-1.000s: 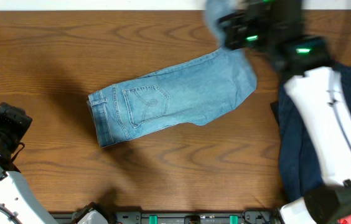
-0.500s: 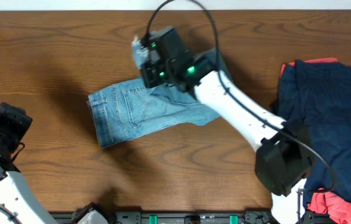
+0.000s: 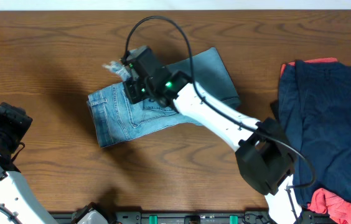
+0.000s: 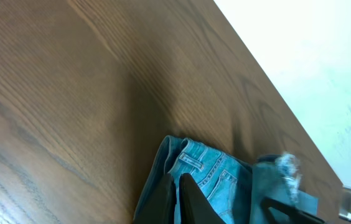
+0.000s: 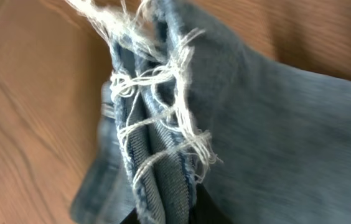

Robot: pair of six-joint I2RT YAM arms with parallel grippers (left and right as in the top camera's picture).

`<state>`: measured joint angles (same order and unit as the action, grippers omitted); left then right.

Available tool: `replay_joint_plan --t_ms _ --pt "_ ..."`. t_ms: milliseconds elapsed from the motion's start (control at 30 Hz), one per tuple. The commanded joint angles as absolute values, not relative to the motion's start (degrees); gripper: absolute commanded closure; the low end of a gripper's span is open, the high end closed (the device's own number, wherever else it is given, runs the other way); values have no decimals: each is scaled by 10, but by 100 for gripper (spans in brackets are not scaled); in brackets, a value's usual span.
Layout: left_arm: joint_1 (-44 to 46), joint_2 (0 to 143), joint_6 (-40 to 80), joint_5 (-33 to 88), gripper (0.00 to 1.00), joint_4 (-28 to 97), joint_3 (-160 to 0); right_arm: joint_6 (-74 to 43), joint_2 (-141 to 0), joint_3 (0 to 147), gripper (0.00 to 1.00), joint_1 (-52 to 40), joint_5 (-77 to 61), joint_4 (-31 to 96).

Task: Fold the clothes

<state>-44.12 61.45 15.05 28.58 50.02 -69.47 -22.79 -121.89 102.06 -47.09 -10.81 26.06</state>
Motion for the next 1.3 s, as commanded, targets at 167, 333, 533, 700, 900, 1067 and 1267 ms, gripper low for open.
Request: replay_joint_plan --t_ms 167,333,533,700,900,1067,1267 --pt "-439 614 153 294 93 508 -710 -233 -1217 1030 99 -506 -113 213" --pt "-439 614 153 294 93 510 -710 -233 -1219 1030 99 -507 -109 189" --pt "-439 614 153 294 93 510 -710 -233 -1220 1030 99 -515 -109 171" --pt "-439 614 153 294 93 510 -710 -220 -1222 1030 62 -536 -110 173" --pt "-439 615 152 294 93 509 -710 -121 -1210 1030 31 -532 -60 187" --pt "-418 634 121 296 93 498 -710 -172 -1176 1030 36 -469 46 290" --pt "-295 702 -3 341 92 484 -710 -234 -1158 1030 58 -373 35 392"
